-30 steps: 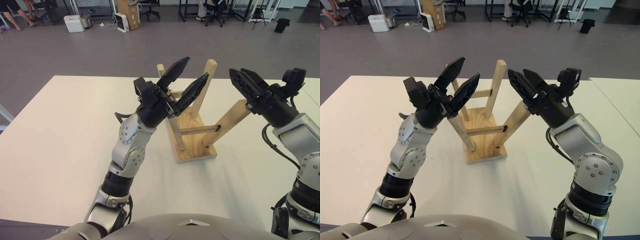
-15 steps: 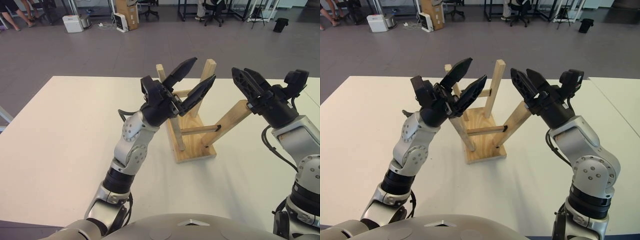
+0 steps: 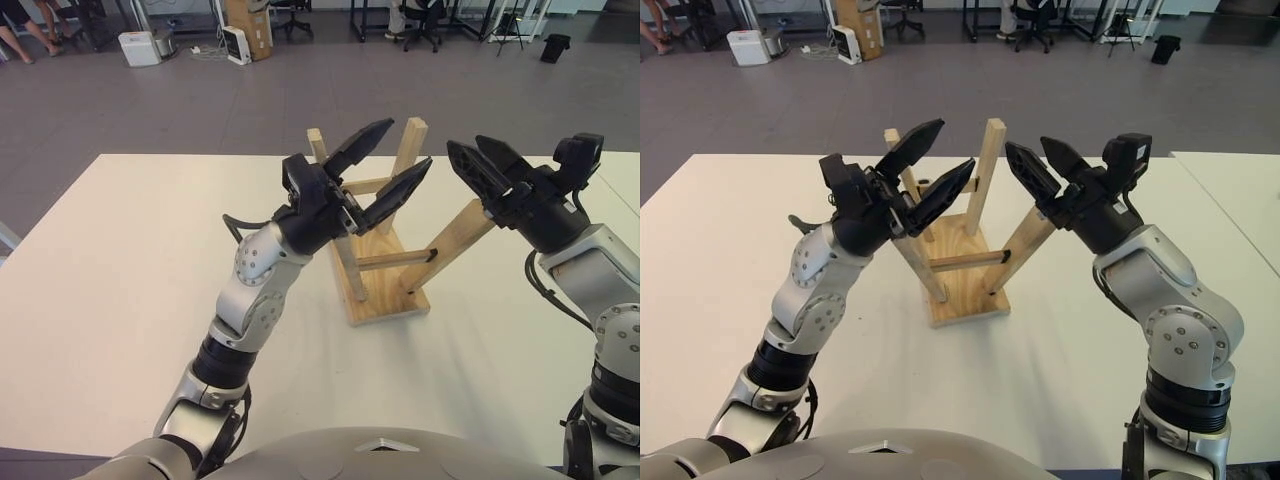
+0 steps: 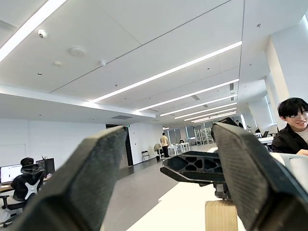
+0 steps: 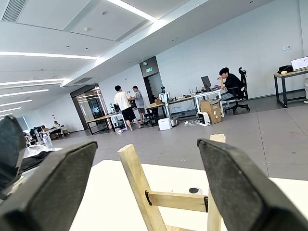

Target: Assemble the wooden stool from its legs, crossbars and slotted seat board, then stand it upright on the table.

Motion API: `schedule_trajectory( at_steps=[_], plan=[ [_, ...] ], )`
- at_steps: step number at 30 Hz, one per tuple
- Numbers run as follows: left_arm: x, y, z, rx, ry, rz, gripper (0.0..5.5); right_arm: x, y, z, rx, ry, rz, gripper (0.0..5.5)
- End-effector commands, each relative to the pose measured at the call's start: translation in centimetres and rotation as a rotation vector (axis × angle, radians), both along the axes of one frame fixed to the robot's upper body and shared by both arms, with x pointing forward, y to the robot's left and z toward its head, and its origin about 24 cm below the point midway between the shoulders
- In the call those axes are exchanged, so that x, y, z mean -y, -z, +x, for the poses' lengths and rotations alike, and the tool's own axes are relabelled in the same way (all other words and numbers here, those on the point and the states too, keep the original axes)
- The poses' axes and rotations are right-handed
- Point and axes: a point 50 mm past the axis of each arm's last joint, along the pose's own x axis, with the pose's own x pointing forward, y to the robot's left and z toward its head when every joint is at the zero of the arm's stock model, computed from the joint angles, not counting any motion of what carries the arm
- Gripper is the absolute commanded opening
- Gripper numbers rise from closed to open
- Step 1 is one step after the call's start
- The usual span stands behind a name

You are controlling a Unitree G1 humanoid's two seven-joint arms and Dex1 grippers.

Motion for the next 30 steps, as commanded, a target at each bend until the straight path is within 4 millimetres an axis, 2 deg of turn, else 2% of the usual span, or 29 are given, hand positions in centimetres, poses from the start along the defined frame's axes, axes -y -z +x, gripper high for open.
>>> schedule_trajectory(
  at_steps=[1, 4, 6, 9, 12, 18, 23, 26, 28, 30],
  plan=[
    [1.0, 5.8, 0.5, -0.305, 0.003, 0.251, 3.28, -2.6, 1.5, -0.5, -0.153, -0.261, 0.009, 3.89],
    [0.7, 5.3, 0.7, -0.330, 0.024, 0.195, 3.28, -2.2, -0.6, -0.2, -0.085, -0.257, 0.054, 3.89],
    [-0.3, 4.0, 1.2, -0.315, 0.012, 0.149, 3.28, -1.9, -2.2, -0.2, -0.033, -0.263, 0.077, 3.89],
    [-2.6, 2.7, 2.0, -0.273, -0.041, 0.159, 3.28, -1.4, -3.0, -0.1, -0.016, -0.260, 0.099, 3.89],
    [-3.7, 1.1, 2.2, -0.230, -0.040, 0.151, 3.28, -1.1, -3.5, -0.1, -0.011, -0.255, 0.115, 3.89],
    [-3.6, -2.0, 2.2, -0.165, -0.016, 0.072, 3.28, -0.7, -4.5, -0.2, 0.019, -0.253, 0.132, 3.89],
    [-2.5, -2.6, 1.9, -0.161, 0.013, 0.042, 3.28, -0.6, -4.0, 0.0, 0.001, -0.235, 0.110, 3.89],
    [-2.4, -3.7, 1.8, -0.138, 0.018, 0.000, 3.28, -0.5, -4.3, 0.1, 0.017, -0.223, 0.108, 3.89],
    [-3.2, -5.4, 2.1, -0.084, -0.013, -0.027, 3.28, -0.3, -5.5, 0.1, 0.073, -0.215, 0.147, 3.89],
    [-4.4, -7.3, 2.4, -0.037, -0.049, -0.072, 3.28, -0.1, -7.8, -0.2, 0.164, -0.225, 0.280, 3.89]
  ],
)
